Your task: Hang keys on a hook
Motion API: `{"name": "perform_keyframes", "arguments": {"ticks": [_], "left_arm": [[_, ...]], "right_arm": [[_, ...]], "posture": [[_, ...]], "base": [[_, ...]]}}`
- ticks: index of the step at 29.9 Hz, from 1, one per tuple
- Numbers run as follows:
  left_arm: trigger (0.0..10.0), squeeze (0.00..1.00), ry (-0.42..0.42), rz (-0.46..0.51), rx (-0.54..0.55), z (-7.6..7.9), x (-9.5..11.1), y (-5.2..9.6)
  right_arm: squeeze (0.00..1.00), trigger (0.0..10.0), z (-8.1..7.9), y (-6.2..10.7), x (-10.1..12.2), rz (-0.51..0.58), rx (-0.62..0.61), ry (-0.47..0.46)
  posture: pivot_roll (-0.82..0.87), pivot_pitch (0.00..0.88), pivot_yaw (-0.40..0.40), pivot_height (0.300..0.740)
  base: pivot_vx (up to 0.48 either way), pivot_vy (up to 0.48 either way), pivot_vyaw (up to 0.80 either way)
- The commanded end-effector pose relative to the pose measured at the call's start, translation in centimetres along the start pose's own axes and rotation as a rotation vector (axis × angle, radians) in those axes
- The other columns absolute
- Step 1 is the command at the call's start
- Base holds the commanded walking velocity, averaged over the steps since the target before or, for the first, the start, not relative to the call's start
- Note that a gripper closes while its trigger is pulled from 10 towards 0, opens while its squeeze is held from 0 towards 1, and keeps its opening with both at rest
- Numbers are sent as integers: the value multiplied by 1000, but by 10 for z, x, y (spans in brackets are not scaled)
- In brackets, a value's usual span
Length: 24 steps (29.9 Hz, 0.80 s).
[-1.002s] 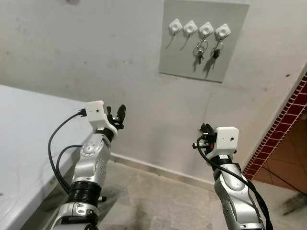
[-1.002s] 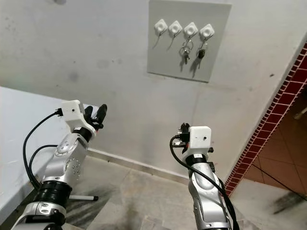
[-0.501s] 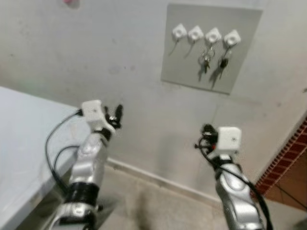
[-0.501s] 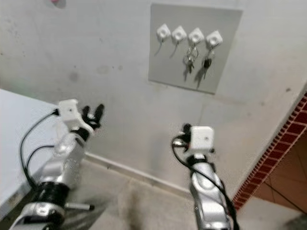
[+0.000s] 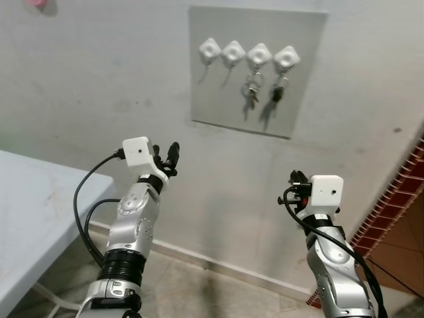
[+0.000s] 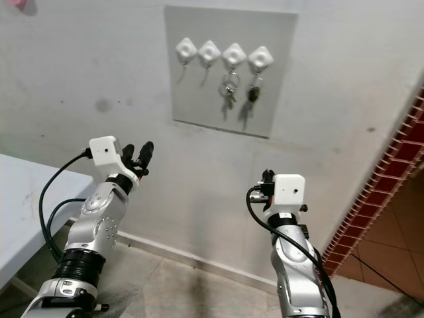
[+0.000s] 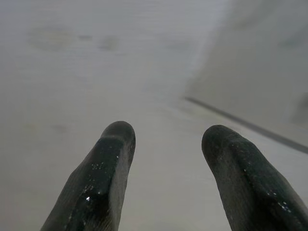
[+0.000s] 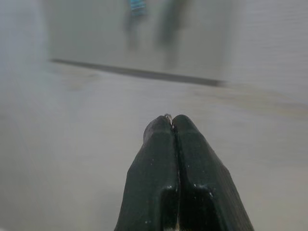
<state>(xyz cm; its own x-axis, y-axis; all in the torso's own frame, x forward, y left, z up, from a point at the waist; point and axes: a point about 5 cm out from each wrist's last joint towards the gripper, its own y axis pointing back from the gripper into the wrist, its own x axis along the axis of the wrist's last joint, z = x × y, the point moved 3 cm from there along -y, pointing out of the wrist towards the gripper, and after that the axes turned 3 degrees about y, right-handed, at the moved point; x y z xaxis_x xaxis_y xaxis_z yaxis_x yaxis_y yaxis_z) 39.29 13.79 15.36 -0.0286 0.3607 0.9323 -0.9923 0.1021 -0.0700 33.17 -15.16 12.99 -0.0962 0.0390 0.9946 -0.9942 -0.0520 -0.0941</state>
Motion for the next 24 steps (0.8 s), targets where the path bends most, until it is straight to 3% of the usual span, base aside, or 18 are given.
{"name": "perform_keyframes", "arguments": {"ticks": [1,15,24], "left_arm": [[10000,0,1,10,13,-4,4,0],[10000,0,-20,5,6,-1,2,0],[10000,0,-65,5,-3,1,2,0]], "right_arm": [[0,10000,-5,-3,7,23,20,5],[0,10000,-6,-3,7,21,34,11],[0,10000,-7,-2,6,20,36,11]], "posture": [[7,0,-14,740],[7,0,-20,740],[4,0,-19,740]], "base": [[292,289,0],[291,291,0],[358,0,0]]}}
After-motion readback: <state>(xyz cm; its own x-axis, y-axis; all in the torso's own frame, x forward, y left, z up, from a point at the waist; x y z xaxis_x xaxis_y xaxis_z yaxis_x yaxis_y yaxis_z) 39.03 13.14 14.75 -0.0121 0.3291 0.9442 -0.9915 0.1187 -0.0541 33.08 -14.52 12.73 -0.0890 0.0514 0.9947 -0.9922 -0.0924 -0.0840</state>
